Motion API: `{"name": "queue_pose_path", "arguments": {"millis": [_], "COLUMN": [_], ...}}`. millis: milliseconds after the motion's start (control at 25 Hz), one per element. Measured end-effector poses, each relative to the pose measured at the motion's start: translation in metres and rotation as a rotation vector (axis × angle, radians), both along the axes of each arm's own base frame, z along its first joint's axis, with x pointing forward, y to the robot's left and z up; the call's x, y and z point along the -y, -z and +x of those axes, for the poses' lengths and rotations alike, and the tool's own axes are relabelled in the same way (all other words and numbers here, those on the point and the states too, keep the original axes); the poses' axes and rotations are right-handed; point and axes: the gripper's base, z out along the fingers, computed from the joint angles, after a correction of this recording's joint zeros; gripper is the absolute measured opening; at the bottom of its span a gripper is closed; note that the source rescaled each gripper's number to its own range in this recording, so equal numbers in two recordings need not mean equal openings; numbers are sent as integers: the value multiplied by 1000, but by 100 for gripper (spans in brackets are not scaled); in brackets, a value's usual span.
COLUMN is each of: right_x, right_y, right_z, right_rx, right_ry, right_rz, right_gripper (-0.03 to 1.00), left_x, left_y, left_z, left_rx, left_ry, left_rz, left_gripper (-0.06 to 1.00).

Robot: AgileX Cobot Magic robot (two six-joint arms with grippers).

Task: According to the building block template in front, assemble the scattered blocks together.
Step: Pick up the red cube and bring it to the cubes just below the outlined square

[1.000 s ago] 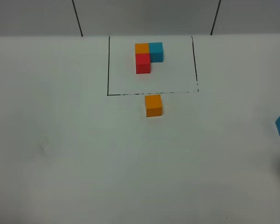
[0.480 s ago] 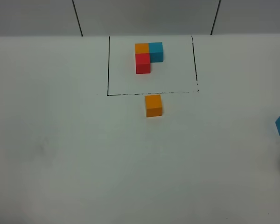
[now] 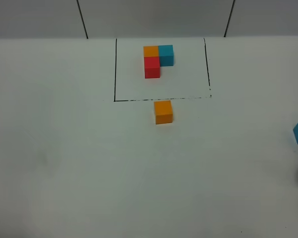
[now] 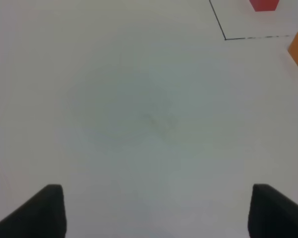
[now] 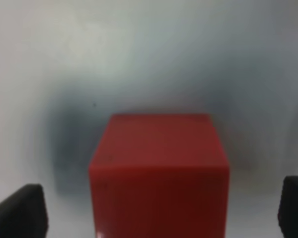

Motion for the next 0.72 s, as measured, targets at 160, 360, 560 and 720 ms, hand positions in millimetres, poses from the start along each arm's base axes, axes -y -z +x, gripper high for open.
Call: {"name": "queue_pose_path", "arguments": {"millis": [160, 360, 560, 720], "right_x": [0, 0, -1, -22], "right_y": [4, 5, -5, -41], "right_z": [-1, -2, -3, -7], "right_rx": [-22, -37, -16, 63], "right_ry": [0, 12, 86, 131], "right_rz": [8, 11, 7, 9], "right_gripper": [73, 17, 2, 2], "left_x": [0, 0, 0, 0], "left_y": [0, 0, 0, 0], "left_z": [0, 0, 0, 0], "left_rx": [0, 0, 0, 0], "left_ry": [0, 0, 0, 0], "left_rz": [0, 0, 0, -1], "left_gripper": [62, 62, 62, 62]}}
